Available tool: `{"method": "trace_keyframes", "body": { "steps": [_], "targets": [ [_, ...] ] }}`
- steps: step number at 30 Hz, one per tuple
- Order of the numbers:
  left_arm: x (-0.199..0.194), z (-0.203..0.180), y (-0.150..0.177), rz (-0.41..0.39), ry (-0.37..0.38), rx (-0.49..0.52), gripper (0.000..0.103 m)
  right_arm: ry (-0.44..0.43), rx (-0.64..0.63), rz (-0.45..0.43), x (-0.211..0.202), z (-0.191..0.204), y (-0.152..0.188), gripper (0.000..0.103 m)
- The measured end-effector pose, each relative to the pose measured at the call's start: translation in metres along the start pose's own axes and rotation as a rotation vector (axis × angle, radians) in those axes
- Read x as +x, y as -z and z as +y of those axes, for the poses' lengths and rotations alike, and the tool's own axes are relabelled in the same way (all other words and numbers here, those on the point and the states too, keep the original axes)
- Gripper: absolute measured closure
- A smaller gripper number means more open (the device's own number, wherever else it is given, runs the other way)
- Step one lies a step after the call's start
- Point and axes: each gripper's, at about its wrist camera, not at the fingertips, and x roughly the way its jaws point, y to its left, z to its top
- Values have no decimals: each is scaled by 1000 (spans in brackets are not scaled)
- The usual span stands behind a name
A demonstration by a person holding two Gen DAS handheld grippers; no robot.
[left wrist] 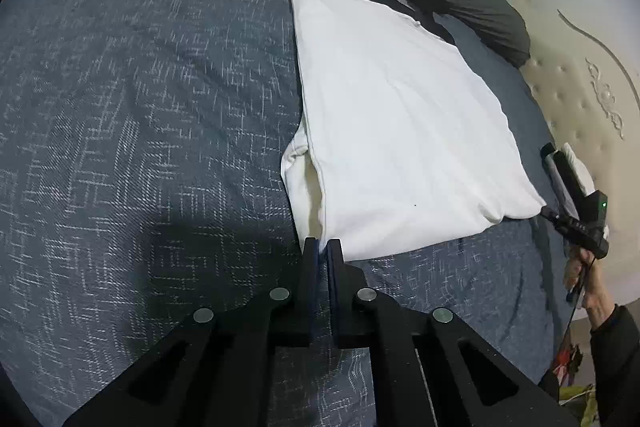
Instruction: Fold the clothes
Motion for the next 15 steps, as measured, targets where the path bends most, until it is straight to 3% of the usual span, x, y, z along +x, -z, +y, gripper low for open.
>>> {"method": "trace_keyframes", "body": {
  "steps": [8,15],
  "targets": [
    [-13,0,1,6,-19,42,100,-20,-13,-10,-26,-5,-10,101],
    [5,5,8,13,-13,-4,100,34,-1,52,-1,-17,-2,101]
  ]
}}
